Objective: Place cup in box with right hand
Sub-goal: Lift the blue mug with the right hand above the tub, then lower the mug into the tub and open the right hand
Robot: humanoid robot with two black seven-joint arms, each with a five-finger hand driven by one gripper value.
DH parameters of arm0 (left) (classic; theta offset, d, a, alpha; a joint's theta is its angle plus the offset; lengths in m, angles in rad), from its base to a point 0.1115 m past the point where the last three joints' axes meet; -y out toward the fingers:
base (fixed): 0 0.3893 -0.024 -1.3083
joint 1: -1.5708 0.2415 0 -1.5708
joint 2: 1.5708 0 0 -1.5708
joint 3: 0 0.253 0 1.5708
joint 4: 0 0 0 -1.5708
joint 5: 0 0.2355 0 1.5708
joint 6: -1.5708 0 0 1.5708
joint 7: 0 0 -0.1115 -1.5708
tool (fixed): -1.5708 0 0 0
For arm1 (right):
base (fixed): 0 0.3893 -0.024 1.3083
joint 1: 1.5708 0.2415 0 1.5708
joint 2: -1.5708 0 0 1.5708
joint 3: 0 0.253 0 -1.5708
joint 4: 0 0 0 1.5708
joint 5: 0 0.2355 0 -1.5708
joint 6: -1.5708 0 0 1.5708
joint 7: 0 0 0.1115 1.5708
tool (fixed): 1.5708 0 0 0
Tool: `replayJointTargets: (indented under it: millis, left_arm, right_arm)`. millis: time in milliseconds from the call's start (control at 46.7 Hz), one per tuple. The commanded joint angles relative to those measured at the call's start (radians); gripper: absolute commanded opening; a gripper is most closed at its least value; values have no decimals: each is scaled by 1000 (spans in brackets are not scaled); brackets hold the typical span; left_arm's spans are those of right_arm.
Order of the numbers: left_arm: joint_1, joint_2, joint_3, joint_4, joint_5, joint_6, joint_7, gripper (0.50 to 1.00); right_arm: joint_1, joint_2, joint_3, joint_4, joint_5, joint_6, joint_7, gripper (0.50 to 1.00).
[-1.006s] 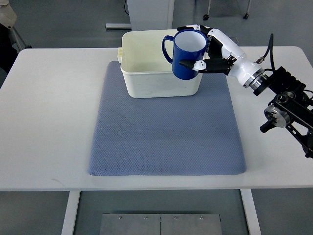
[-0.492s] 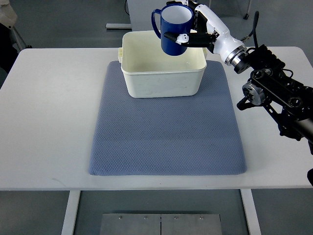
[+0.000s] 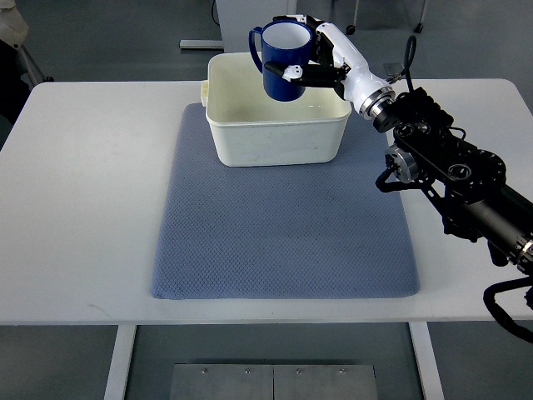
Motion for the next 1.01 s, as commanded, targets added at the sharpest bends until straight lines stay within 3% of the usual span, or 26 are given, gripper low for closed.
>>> replayJointTargets:
  millis: [0, 985]
  left_arm:
    - [0, 0, 0, 0, 0, 0, 0, 1000]
    - [0, 0, 1, 0, 0, 0, 0, 1000]
  right_arm:
    - [0, 10, -1, -19, 0, -4, 0, 500]
    - [-30, 12, -50, -56, 0, -62, 0, 500]
